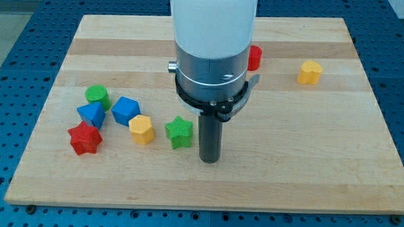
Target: Move your arm closer to the yellow heart
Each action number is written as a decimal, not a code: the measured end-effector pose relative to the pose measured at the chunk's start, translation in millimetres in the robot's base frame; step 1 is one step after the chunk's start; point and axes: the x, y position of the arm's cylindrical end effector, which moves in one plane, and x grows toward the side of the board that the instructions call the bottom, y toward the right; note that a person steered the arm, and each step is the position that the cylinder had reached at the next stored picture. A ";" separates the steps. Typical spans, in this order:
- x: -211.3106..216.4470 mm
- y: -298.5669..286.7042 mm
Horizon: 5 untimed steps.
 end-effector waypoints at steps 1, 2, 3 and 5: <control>-2.4 4.9; -2.4 14.6; -2.4 25.9; -2.4 30.7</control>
